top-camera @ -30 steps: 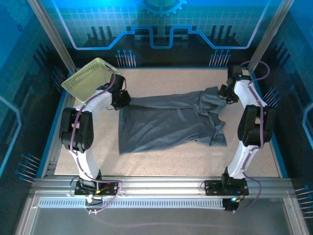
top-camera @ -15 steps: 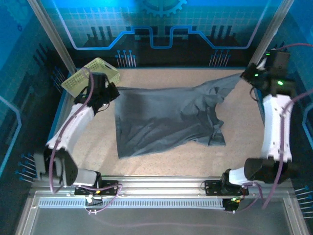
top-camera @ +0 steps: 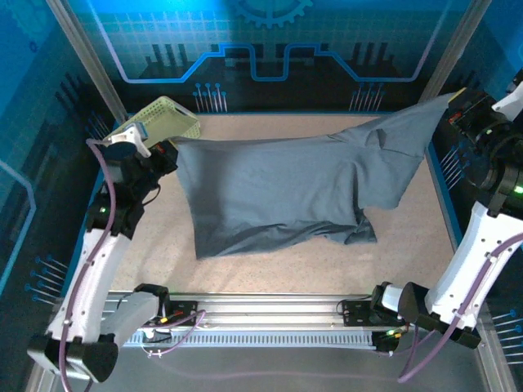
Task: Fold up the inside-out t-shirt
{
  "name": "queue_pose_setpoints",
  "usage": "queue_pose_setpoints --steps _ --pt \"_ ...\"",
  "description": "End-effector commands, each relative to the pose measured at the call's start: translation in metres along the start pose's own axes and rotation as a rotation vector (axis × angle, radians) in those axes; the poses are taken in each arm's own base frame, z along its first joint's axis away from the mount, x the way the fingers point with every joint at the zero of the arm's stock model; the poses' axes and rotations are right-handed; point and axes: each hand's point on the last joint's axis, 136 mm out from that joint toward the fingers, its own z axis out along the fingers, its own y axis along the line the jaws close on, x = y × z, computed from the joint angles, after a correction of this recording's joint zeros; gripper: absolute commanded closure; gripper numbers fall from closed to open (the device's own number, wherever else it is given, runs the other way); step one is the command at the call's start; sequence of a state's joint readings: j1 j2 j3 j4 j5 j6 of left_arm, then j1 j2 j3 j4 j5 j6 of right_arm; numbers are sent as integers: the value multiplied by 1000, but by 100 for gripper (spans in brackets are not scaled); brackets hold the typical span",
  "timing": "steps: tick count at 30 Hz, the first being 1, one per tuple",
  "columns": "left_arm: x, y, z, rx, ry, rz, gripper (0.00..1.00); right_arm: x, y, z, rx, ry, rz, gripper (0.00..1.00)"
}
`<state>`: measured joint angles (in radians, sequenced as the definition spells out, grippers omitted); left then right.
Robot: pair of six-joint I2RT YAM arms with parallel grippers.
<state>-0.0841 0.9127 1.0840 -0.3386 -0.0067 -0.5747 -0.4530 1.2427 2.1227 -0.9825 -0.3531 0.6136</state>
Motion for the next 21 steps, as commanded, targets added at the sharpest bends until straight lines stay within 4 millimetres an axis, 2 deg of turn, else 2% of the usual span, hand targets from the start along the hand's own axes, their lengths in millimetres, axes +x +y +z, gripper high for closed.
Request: queue_pose_setpoints --steps 1,4,7,11,15,18,21 --pt "-48 -34 -40 79 -146 49 100 -35 48 -56 -85 -185 -134 100" --pt "-71 -46 -53 65 -191 97 100 -48 54 -59 -90 -219 -142 100" --pt "-82 -49 -45 29 -178 128 100 -57 55 -48 -105 -226 -123 100" --pt "-76 -45 2 -17 -62 144 100 -56 37 -2 -110 -158 -75 100" --pt "-65 -31 61 -98 69 122 100 -39 20 61 -70 -61 -118 100" --pt "-65 -33 97 -113 138 118 100 -25 10 102 -56 20 -114 100" --pt "-77 -42 117 -109 152 111 100 -28 2 123 -35 33 -104 100"
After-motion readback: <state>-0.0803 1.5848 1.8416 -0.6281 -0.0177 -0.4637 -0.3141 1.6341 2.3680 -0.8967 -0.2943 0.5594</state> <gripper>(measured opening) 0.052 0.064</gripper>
